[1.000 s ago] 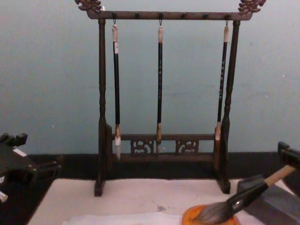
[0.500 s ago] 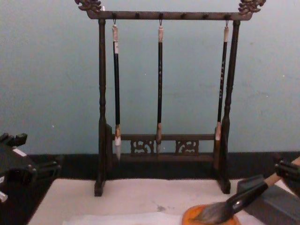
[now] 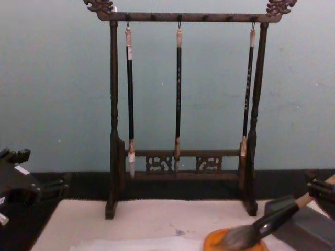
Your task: Pick up the brush from the inkstone, write on the paper, then place the brush back to its original position.
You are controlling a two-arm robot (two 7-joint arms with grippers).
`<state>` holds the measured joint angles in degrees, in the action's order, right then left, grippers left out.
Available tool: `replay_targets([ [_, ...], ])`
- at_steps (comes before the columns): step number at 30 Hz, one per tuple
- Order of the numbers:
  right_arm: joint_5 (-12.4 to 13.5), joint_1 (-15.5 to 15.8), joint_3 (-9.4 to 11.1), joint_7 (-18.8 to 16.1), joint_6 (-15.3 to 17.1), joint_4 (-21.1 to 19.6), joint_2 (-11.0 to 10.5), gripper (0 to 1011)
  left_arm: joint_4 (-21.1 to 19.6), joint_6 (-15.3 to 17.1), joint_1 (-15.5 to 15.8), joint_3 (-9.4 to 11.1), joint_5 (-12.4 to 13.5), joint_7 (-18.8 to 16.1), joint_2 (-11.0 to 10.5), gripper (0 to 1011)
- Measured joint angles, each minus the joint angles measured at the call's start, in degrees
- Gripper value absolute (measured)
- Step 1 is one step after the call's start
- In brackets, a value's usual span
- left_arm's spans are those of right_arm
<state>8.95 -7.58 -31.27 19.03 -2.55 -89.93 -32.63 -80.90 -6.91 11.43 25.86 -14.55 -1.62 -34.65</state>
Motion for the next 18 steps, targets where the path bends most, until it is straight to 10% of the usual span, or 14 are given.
replay_targets([
  [18, 0.16, 0.01, -0.03, -0.06, -0.07, -0.10, -0.06, 1000, 0.00, 0.00, 0.00, 0.00, 0.00, 0.00, 0.00, 1009],
])
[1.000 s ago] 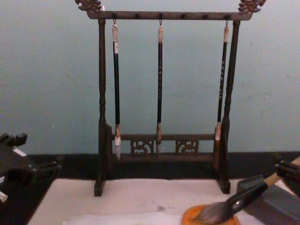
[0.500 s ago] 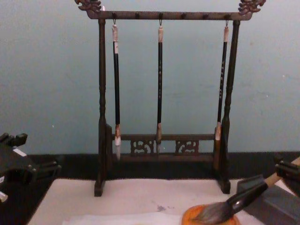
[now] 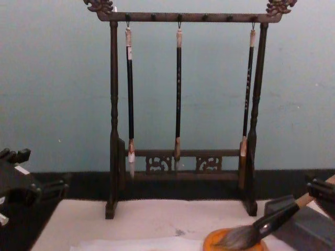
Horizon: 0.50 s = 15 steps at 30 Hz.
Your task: Pick up the brush from the inkstone, write on the paper, then place the brush back to its original position.
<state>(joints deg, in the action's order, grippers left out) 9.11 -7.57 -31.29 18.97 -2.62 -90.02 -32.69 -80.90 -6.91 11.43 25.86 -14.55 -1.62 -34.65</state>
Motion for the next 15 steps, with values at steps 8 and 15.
replay_targets([
  [8, 0.05, 0.00, 0.00, 0.00, 0.00, 0.00, 0.00, 1000, 0.00, 0.00, 0.00, 0.00, 0.00, 0.00, 0.00, 1010],
  [15, 0.08, 0.00, 0.00, 0.01, 0.00, 0.00, 0.00, 1000, 0.00, 0.00, 0.00, 0.00, 0.00, 0.00, 0.00, 1010],
])
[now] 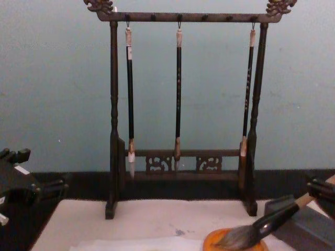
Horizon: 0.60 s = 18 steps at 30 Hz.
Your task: Pick up the brush from the inkstone, write on the paper, then place the brush back to its original position.
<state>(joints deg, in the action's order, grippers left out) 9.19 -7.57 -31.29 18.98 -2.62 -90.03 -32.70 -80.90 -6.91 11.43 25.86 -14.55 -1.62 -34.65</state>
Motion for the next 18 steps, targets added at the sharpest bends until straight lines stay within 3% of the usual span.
replay_targets([
  [18, 0.00, 0.00, 0.00, 0.00, 0.00, 0.00, 0.00, 1000, 0.00, 0.00, 0.00, 0.00, 0.00, 0.00, 0.00, 1010],
])
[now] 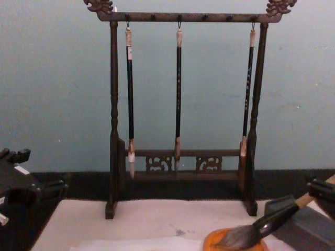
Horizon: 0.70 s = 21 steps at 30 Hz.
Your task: Pick up the brush from the inkstone, write on the paper, then place the brush back to its original position.
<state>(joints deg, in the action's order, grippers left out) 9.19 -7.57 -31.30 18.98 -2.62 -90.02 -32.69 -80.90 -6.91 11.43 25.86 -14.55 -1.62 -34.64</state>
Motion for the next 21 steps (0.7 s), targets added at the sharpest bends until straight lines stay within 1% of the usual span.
replay_targets([
  [21, -0.01, 0.00, 0.00, 0.00, 0.01, 0.00, 0.00, 1000, 0.00, 0.00, 0.00, 0.00, 0.00, 0.00, 0.00, 1010],
])
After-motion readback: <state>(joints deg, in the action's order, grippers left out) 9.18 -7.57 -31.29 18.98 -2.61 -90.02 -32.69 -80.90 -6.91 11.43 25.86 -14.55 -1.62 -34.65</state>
